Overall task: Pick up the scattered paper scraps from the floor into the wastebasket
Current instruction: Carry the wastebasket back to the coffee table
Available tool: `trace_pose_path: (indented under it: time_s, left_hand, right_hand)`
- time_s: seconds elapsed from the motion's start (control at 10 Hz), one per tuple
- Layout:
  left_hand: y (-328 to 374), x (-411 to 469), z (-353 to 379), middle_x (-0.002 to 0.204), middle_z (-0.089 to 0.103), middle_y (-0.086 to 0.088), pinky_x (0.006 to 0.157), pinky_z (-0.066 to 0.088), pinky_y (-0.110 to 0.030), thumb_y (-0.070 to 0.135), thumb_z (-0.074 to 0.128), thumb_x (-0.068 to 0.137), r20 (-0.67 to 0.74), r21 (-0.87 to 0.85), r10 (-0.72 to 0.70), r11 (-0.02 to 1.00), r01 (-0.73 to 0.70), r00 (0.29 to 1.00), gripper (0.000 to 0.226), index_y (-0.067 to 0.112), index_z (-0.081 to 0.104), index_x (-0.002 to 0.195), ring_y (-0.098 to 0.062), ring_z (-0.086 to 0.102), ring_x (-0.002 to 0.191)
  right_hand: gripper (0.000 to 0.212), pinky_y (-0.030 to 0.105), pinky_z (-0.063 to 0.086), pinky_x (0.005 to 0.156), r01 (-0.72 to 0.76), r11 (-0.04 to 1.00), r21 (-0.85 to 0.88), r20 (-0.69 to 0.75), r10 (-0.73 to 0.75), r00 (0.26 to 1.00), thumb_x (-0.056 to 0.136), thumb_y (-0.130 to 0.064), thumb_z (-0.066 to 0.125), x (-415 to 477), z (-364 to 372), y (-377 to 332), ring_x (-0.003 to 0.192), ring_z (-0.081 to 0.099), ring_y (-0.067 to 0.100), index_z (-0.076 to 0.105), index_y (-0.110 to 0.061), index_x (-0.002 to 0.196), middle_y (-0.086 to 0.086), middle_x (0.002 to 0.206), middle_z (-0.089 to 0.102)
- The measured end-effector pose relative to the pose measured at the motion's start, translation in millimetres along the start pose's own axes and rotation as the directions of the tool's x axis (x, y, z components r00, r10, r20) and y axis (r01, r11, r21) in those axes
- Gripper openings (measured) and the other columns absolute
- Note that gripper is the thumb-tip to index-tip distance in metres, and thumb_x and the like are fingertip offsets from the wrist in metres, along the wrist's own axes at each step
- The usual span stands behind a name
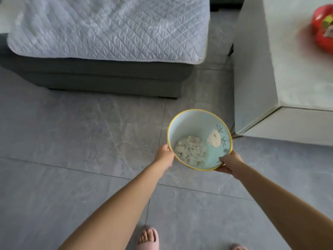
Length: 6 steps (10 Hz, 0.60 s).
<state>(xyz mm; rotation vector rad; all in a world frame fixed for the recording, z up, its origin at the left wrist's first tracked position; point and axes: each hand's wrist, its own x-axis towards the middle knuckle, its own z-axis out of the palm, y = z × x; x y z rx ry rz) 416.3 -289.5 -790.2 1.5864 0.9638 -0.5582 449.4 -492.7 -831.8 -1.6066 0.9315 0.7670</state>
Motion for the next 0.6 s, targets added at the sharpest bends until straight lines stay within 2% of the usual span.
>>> trace_pose_path:
  time_s: [0.1, 0.2, 0.3, 0.4, 0.5, 0.6]
  left_hand:
    - [-9, 15, -4, 0.103, 0.06, 0.003, 0.076, 0.041, -0.03, -0.005, 0.036, 0.095, 0.061, -0.08, -0.014, 0.997, 0.019, 0.998, 0.034, 0.021, 0.054, 0.105, -0.022, 0.053, 0.107]
    - [-23, 31, -18, 0.148, 0.044, -0.004, 0.077, 0.043, -0.029, -0.005, 0.03, 0.097, 0.078, -0.046, -0.028, 0.998, 0.032, 0.997, 0.05, 0.009, 0.034, 0.145, -0.023, 0.048, 0.13]
    - [-23, 54, -25, 0.151, 0.04, -0.003, 0.084, 0.041, -0.029, -0.006, 0.026, 0.096, 0.106, 0.037, -0.007, 0.999, 0.003, 0.994, 0.053, 0.011, 0.035, 0.145, -0.022, 0.047, 0.131]
    - [-17, 66, -30, 0.147, 0.045, -0.004, 0.077, 0.041, -0.026, -0.007, 0.026, 0.095, 0.107, 0.081, 0.022, 0.996, -0.031, 0.994, 0.051, 0.011, 0.042, 0.14, -0.022, 0.05, 0.128]
    - [-9, 73, -32, 0.143, 0.049, -0.008, 0.065, 0.045, -0.019, -0.008, 0.029, 0.094, 0.114, 0.163, 0.098, 0.98, -0.116, 0.989, 0.049, 0.007, 0.046, 0.136, -0.023, 0.055, 0.118]
    - [21, 65, -29, 0.137, 0.054, -0.011, 0.091, 0.044, -0.026, -0.01, 0.033, 0.091, 0.154, 0.23, 0.243, 0.934, -0.274, 0.958, 0.044, 0.003, 0.053, 0.128, -0.023, 0.053, 0.124]
  right_hand:
    - [0.043, 0.026, 0.048, 0.03, -0.005, 1.0, 0.007, -0.062, 0.005, 0.998, 0.089, 0.009, 0.042, 15, 11, 8, 0.063, 0.058, 0.025, 0.042, -0.009, 0.128, 0.016, 0.103, 0.055]
    - [0.042, 0.028, 0.05, 0.032, -0.01, 0.999, 0.039, -0.099, 0.014, 0.995, 0.089, 0.008, 0.043, 28, 16, 14, 0.064, 0.057, 0.024, 0.043, -0.01, 0.128, 0.011, 0.093, 0.054]
    - [0.036, 0.027, 0.05, 0.033, 0.045, 0.999, 0.022, -0.146, -0.042, 0.988, 0.09, 0.004, 0.046, 40, 21, 15, 0.072, 0.059, 0.027, 0.043, -0.008, 0.124, 0.011, 0.094, 0.053]
    - [0.033, 0.026, 0.051, 0.035, 0.062, 0.998, -0.006, -0.182, -0.062, 0.981, 0.091, -0.004, 0.05, 53, 17, 22, 0.081, 0.059, 0.032, 0.042, -0.007, 0.122, 0.016, 0.108, 0.052]
    - [0.045, 0.031, 0.054, 0.046, 0.03, 0.999, -0.044, -0.145, -0.037, 0.989, 0.091, -0.006, 0.052, 56, 14, 25, 0.084, 0.058, 0.032, 0.035, -0.011, 0.132, 0.018, 0.119, 0.051]
    - [0.064, 0.041, 0.05, 0.081, -0.082, 0.988, -0.131, -0.306, 0.039, 0.951, 0.087, -0.008, 0.053, 50, 21, 2, 0.108, 0.05, 0.032, 0.023, -0.013, 0.143, 0.016, 0.137, 0.038]
